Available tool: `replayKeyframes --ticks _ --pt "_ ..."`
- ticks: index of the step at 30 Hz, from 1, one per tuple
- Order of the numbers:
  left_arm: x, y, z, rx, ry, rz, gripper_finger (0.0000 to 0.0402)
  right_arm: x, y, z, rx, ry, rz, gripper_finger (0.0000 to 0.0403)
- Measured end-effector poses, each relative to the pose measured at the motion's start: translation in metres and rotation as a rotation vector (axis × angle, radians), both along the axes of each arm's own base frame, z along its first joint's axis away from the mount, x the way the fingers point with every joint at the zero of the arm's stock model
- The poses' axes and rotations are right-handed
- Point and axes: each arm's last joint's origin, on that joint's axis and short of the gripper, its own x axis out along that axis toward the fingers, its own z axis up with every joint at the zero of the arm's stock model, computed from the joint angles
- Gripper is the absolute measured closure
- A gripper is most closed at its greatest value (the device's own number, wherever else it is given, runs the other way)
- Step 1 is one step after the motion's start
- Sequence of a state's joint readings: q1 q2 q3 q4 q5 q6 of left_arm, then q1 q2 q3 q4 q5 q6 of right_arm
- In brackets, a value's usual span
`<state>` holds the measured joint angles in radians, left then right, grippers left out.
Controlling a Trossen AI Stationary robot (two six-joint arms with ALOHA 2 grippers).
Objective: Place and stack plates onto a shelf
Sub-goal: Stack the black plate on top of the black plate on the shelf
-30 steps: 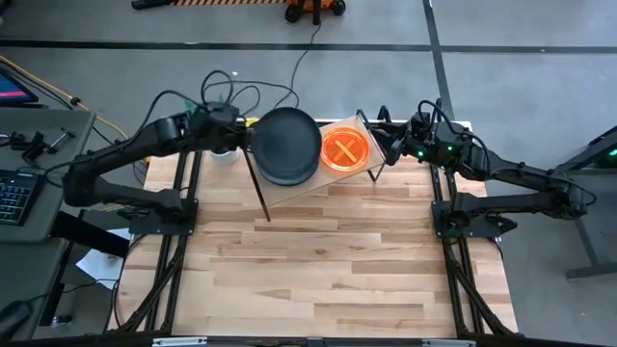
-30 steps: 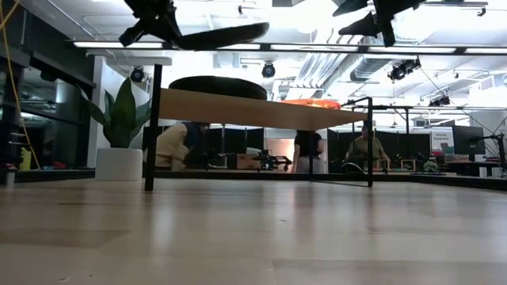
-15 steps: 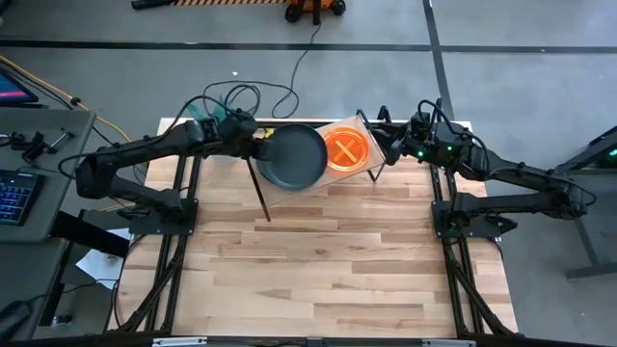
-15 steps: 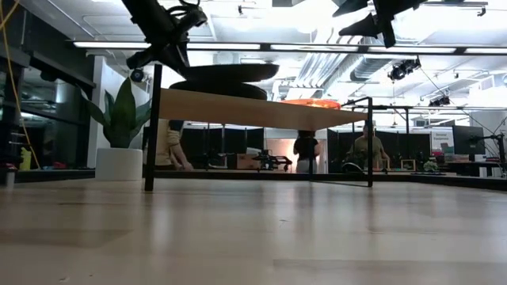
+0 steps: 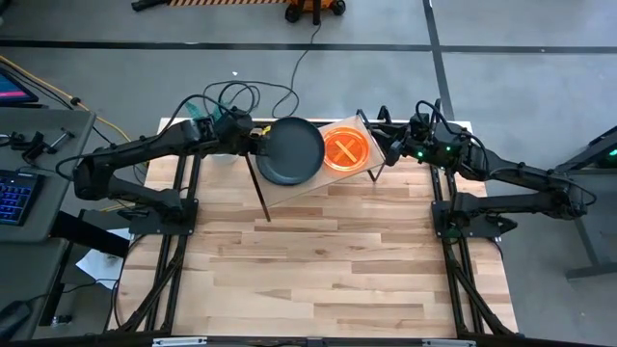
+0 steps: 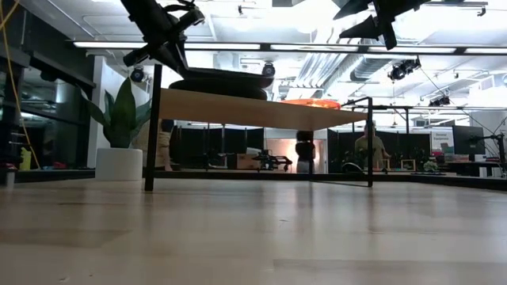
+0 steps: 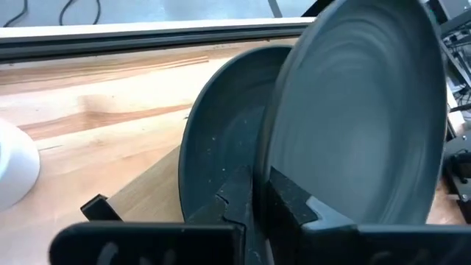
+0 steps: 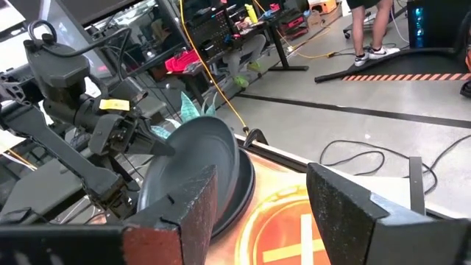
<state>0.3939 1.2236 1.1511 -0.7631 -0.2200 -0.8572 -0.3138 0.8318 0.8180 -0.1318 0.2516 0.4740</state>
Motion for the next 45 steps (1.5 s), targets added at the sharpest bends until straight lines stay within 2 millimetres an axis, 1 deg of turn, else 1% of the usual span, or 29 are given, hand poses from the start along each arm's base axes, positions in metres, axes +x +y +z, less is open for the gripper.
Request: replayKeyframes --ticks 12,22,28,40,45 --pt "-0.0005 0.0001 0.0001 0.028 0.025 -0.03 0.0376 0.0 0.0 -0.0001 0.0 0.0 0.0 0.021" --pt "-0.0054 -0.0024 -0.0021 0.001 0.068 -0.043 0.0375 0.0 0.0 -0.0001 0.001 0.0 0.0 0.021" --pt "-0.0068 -0.002 0.0014 0.008 0.044 -0.048 0.0375 0.0 0.0 -0.0001 0.001 -0.001 0.0 0.021" --pt "-0.0069 -0.0018 0.0015 0.012 0.049 -0.077 0.0375 0.0 0.0 0.0001 0.0 -0.001 0.0 0.021" --pt "-0.0064 -0.0014 0.0021 0.024 0.048 -0.08 0.0368 0.0 0.0 0.0 0.0 -0.001 0.0 0.021"
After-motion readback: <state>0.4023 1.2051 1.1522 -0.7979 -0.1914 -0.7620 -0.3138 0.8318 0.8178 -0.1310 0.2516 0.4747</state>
